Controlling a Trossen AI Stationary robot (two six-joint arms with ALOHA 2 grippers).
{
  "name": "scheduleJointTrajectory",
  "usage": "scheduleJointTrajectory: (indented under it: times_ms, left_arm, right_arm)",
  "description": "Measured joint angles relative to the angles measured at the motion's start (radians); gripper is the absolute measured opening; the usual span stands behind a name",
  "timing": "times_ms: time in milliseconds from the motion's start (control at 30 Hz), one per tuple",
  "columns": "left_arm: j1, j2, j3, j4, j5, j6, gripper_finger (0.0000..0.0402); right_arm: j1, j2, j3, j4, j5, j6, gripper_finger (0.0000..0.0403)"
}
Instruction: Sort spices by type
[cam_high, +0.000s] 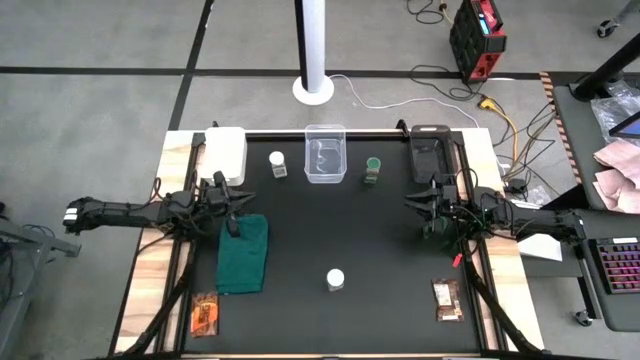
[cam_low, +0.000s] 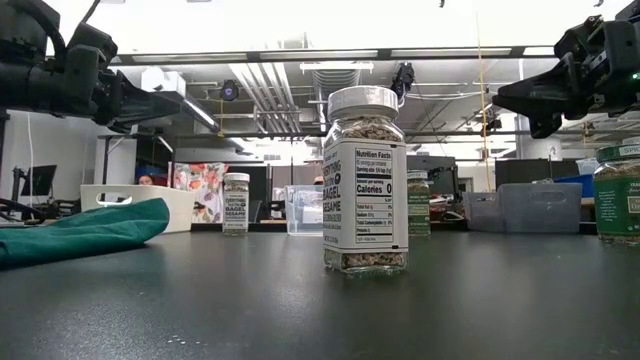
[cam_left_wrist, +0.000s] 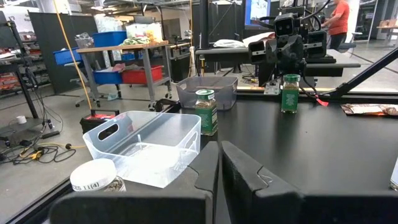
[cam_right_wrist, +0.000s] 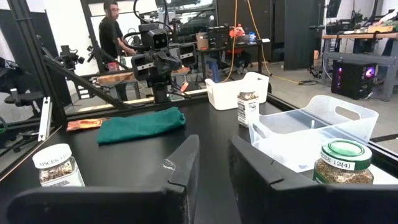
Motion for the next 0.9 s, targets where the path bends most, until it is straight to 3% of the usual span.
scheduleJointTrajectory:
  times_ms: [267, 900]
  left_arm:
    - [0.0, 0.0, 0.0, 0.0, 0.0, 0.0, 0.0002]
    - [0.0, 0.0, 0.0, 0.0, 0.0, 0.0, 0.0002]
  right_arm:
    - [0.0, 0.0, 0.0, 0.0, 0.0, 0.0, 0.0064]
    - [0.0, 0.0, 0.0, 0.0, 0.0, 0.0, 0.0099]
